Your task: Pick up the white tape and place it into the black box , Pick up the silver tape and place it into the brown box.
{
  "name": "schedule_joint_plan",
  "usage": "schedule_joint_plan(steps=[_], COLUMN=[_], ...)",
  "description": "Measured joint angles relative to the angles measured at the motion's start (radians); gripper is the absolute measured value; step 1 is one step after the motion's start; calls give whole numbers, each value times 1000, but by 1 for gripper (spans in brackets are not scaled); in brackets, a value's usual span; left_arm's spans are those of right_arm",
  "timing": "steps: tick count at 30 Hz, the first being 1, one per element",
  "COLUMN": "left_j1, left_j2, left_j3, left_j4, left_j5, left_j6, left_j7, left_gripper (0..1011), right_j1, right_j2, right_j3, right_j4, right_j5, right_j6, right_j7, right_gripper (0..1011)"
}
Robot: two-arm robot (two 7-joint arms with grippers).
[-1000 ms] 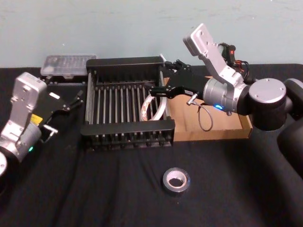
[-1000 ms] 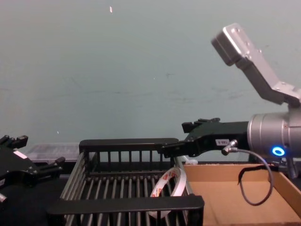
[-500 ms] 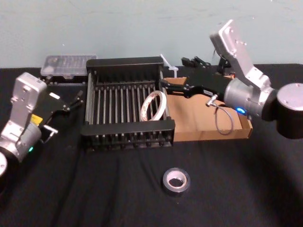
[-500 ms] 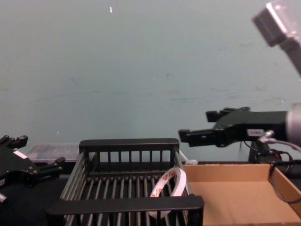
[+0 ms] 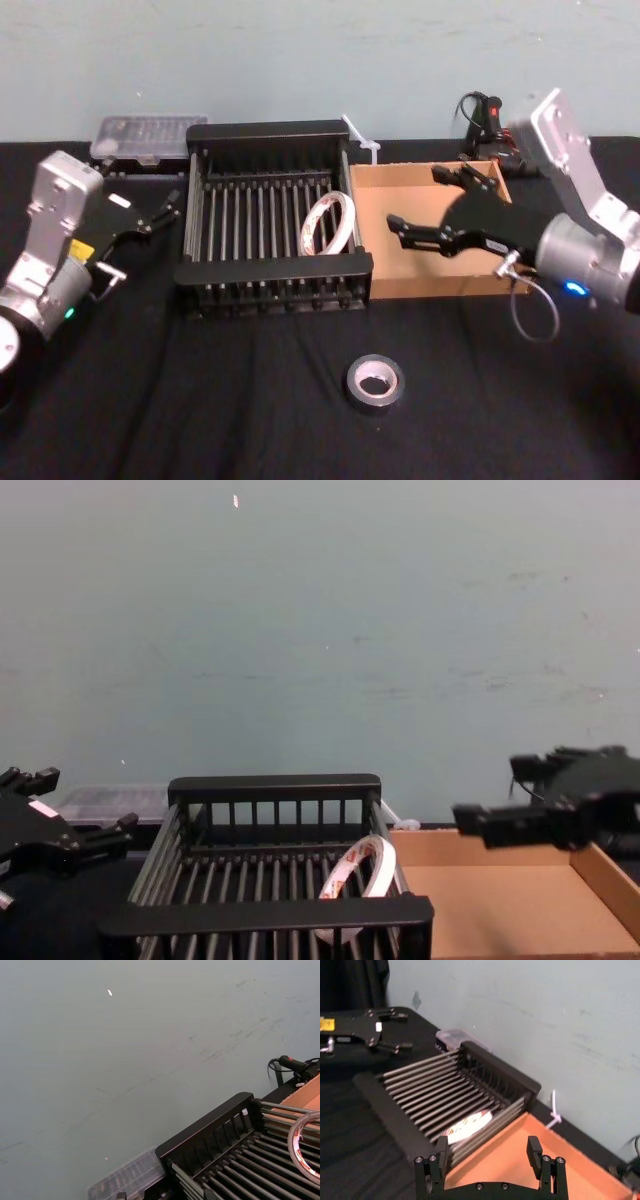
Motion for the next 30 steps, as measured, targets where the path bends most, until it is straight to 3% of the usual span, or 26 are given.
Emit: schedule_joint_plan(steps=[13,30], left_j1=[0,0], left_j2=[0,0], left_j3=[0,0], left_j4=[0,0], left_j5=[0,0], left_j6=[0,0], left_j7=[0,0], left_gripper=[1001,1001], right_j1=[-117,-121], right_j2=[86,105], right_j3=[-1,-73], right_j4=[-104,-100], right_j5=[43,79], right_j6=[59,123], right_j7=[18,40], right_gripper=[1000,1000])
